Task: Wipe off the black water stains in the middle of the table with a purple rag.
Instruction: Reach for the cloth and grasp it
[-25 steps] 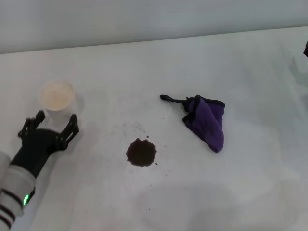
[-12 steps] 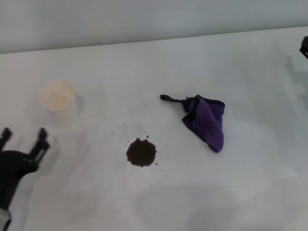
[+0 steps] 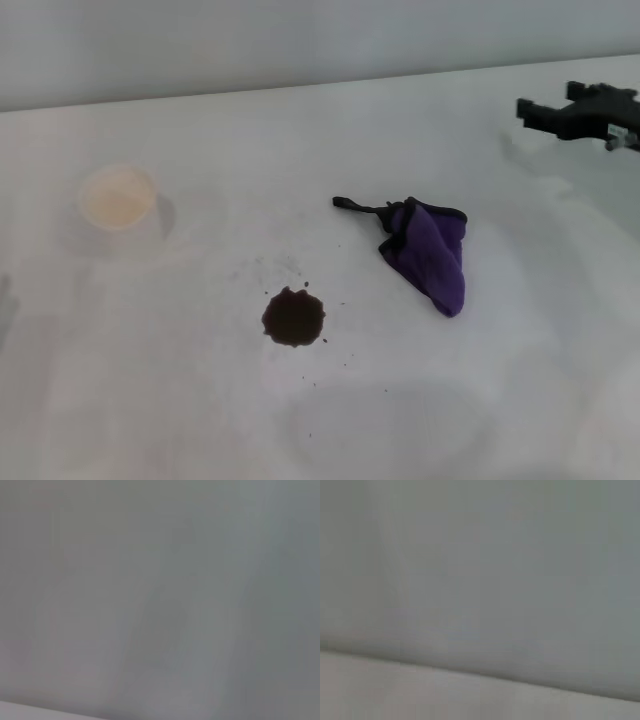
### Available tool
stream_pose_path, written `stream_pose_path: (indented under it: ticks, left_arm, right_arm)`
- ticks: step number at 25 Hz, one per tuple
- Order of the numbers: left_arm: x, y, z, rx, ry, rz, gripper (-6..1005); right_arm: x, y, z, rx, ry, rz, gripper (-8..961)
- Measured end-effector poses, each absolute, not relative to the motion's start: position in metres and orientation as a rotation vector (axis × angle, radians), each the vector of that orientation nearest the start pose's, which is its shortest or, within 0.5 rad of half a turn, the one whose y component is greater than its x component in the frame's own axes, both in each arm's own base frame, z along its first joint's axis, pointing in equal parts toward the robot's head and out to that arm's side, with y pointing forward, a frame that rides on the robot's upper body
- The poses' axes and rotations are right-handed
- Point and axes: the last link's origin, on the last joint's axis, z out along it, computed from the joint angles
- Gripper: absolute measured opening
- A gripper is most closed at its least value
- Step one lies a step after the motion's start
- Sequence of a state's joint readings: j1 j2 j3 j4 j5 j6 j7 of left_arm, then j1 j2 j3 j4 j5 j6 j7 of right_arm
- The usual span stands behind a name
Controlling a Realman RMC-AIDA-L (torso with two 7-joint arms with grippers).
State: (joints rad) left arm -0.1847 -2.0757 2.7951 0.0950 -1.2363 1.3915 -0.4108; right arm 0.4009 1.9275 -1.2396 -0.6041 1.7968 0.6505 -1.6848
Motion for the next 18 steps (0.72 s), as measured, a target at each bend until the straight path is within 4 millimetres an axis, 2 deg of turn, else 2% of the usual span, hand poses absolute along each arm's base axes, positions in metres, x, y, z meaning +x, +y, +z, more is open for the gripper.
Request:
stream_pose_path:
  ticks: [3, 6, 12, 14, 18]
  left_arm:
    - [-0.385, 0.233, -0.003, -1.532, -0.751, -0.779, 887]
    - [-0.386, 0.244, 0.001, -1.550, -0.730, -0.754, 886]
    - [-0.381, 0.259, 0.002, -1.571, -0.713, -0.745, 886]
    - [-0.378, 0.266, 0.001, -1.578, -0.708, -0.747, 886]
    - [-0.375, 0.273, 0.001, -1.584, -0.704, -0.747, 885]
  right_arm:
    - [0.328, 0.387, 0.055, -2.139, 0.921, 0.298, 763]
    - [0.305, 0.382, 0.057, -2.258, 0.921, 0.143, 762]
    - [0.256, 0.361, 0.051, -2.310, 0.882, -0.178, 758]
    - [0.238, 0.355, 0.044, -2.333, 0.903, -0.222, 757]
    - [0.214, 0.347, 0.029, -2.365, 0.891, -0.258, 755]
